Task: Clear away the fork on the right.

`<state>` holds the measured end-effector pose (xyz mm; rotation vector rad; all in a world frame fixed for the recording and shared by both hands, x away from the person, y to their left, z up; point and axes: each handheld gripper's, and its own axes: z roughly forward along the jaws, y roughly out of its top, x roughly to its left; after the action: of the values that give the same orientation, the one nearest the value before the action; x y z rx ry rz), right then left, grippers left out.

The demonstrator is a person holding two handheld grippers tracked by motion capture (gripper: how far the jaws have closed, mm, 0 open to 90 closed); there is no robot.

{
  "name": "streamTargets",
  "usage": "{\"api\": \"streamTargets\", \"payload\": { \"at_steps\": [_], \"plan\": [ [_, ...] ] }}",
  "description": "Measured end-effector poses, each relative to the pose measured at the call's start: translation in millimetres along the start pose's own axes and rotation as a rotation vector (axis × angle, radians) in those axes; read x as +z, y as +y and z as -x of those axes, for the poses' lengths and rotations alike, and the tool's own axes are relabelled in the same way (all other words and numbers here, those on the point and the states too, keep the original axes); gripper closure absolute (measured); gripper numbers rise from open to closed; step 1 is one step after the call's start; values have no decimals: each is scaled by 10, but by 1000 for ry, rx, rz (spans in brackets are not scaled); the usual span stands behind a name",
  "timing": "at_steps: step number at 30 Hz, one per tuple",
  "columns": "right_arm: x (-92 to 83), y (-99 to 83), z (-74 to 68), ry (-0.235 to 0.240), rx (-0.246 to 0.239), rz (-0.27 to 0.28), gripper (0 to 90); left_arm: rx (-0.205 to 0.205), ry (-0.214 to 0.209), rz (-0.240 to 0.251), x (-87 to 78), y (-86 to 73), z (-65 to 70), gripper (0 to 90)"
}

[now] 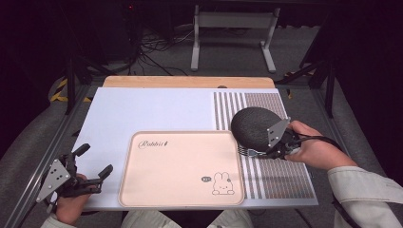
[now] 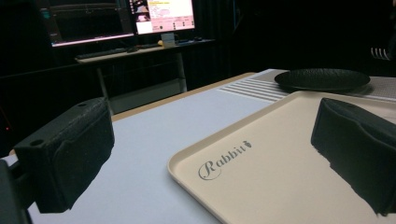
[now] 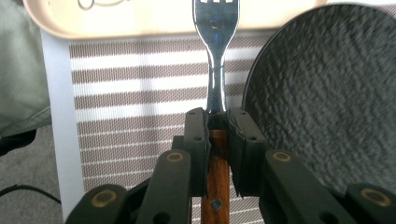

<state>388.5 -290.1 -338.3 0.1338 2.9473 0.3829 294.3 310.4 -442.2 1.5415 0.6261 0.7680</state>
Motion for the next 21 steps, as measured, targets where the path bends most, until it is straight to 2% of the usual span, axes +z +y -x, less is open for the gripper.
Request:
{"api": "streamTargets", "payload": {
  "at_steps": [11,16,21],
  "plan": [
    [-63,196,31,2,31,51,791,0,0,-1,-6,2,-2,2],
    [-65,302,31,10,65,79,791,1,-2,0,-5,2,-1,2],
    [-64,378,33,6,112,73,791,1,-3,1,-8,4,-3,2]
  ]
}}
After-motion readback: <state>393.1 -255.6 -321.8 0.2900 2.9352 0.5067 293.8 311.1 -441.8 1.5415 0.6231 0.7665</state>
